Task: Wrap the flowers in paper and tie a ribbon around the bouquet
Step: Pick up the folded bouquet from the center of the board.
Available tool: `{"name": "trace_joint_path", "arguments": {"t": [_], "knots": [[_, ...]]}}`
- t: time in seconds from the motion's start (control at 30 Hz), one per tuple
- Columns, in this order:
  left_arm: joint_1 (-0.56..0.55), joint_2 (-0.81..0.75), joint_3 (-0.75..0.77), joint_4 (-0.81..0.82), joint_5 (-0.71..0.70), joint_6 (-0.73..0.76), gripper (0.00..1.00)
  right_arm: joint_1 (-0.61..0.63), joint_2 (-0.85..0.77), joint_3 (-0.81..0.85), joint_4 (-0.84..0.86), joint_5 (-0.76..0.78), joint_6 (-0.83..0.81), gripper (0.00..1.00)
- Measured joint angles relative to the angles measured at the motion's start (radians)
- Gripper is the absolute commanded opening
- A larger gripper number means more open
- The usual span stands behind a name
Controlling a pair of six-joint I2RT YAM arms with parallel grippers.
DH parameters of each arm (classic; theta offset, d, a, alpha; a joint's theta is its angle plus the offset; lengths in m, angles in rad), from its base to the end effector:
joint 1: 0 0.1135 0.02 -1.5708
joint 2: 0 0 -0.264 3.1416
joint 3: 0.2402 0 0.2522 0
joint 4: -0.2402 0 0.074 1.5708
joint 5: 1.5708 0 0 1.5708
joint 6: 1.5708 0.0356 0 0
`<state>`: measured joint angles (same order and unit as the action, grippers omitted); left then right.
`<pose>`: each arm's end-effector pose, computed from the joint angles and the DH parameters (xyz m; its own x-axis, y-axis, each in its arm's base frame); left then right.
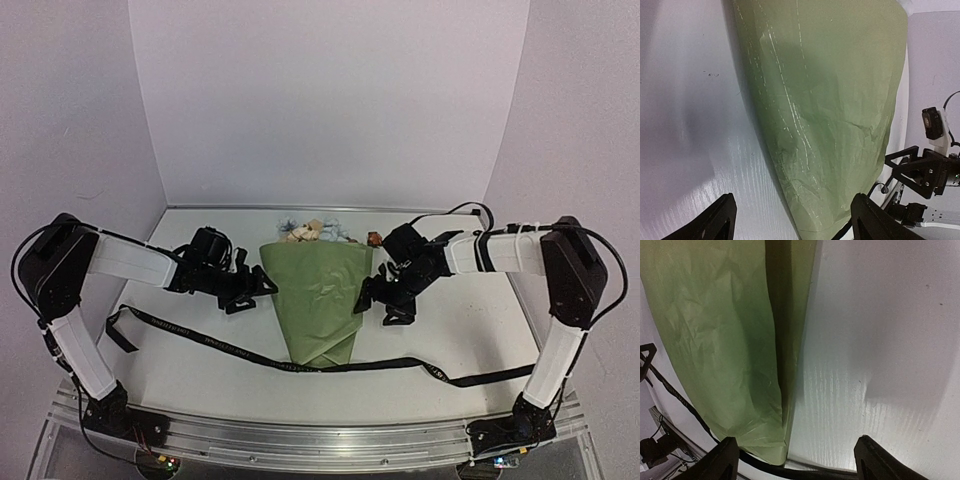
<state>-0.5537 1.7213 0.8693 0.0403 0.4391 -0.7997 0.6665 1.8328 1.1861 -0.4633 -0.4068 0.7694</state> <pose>0.2805 -0.1912 0.1526 -0.9499 -0.1759 -0.2585 0.0626 0.7029 -0.7085 0.2801 0.2383 0.1732 -0.9969 0.0288 -0.0729 -0.0174 0.8256 0.5639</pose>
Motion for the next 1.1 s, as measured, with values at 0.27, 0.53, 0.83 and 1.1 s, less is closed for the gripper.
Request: {"name": "trace_joint_path", "arguments": {"t": [0.27,0.53,0.83,1.1], "knots": [[-0.002,0.049,0.0,0.042,0.046,-0.028,0.77,0.026,0.09,0.001,0.118,-0.056,0.087,0.63],[-0.028,0.077,0.0,0.106,0.074,-0.078,0.72,0.041,0.1,-0.019,0.205,-0.063,0.151,0.45],[-0.06,0.119,0.0,0.128,0.075,-0.125,0.7,0.041,0.137,-0.023,0.253,-0.073,0.198,0.22],[-0.062,0.143,0.023,0.126,0.082,-0.142,0.6,0.041,0.144,-0.002,0.259,-0.073,0.231,0.07]]}}
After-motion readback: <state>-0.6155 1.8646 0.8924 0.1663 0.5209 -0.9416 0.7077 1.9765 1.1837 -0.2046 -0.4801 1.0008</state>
